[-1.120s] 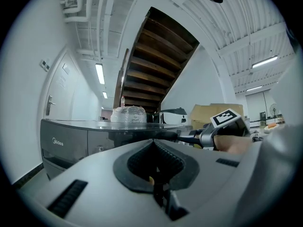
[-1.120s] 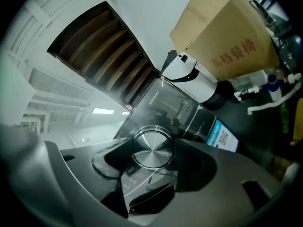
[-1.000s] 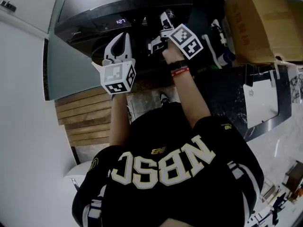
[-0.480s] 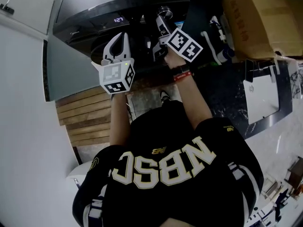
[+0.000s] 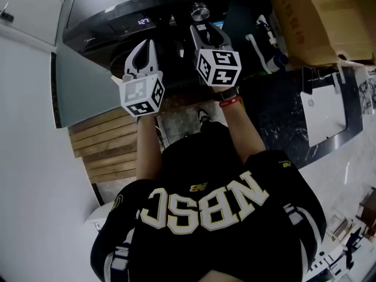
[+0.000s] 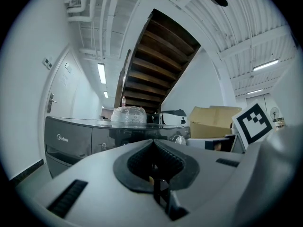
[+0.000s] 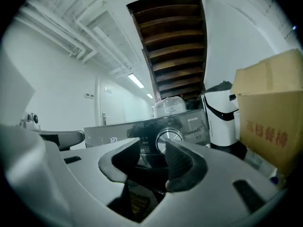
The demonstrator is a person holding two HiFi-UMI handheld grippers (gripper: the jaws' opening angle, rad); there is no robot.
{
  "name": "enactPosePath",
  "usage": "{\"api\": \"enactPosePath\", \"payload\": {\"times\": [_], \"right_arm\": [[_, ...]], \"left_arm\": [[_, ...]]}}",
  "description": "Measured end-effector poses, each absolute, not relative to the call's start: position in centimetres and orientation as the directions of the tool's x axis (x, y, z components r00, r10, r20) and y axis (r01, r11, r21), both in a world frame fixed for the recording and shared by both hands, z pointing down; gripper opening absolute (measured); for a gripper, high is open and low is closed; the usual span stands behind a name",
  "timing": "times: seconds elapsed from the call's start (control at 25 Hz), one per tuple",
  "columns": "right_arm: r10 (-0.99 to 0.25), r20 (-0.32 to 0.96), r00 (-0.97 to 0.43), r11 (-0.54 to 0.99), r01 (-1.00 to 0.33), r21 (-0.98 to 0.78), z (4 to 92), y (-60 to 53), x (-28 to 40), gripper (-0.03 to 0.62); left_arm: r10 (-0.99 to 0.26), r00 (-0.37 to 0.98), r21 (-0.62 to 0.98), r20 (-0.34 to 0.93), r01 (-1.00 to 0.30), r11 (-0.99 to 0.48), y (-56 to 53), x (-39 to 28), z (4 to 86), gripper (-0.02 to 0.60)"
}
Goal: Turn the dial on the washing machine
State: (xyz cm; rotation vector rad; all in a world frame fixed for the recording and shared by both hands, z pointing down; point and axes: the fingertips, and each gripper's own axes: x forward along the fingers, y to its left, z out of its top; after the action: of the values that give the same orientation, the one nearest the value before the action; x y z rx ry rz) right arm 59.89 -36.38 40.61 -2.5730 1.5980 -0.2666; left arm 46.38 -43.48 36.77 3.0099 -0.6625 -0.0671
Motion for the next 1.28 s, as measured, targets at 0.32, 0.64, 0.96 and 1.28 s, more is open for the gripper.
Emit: {"api": "enactPosePath", "payload": {"times": [0.32,0.64,0.96,1.28], "right_arm": [[-0.881,0.075,0.467,-0.472,-0.879,-0.074,39.7,-34.5,58.9,0.096],[-0.865,0.048,0.500,-0.502,-0.864,-0.044,38.6,-32.3,59.1,0.024],[-0.869,0.043,0.493,-0.495,-0.869,-0.028,38.4,-31.6,58.6,0.008],[-0.873,0.040,0.486,-0.487,-0.873,-0.010,38.1,-32.0,59.4,0.008]], "left_arm": [[-0.437,0.898,0.058,-0.053,-0.434,-0.899,-43.5,44.9,35.9,0.014],[-0.448,0.890,0.049,-0.083,-0.446,-0.894,-43.2,44.3,35.0,0.014],[-0.437,0.896,0.043,-0.084,-0.435,-0.900,-42.3,44.5,35.1,0.014],[-0.436,0.897,0.033,-0.078,-0.435,-0.900,-42.4,45.4,35.1,0.014]]}}
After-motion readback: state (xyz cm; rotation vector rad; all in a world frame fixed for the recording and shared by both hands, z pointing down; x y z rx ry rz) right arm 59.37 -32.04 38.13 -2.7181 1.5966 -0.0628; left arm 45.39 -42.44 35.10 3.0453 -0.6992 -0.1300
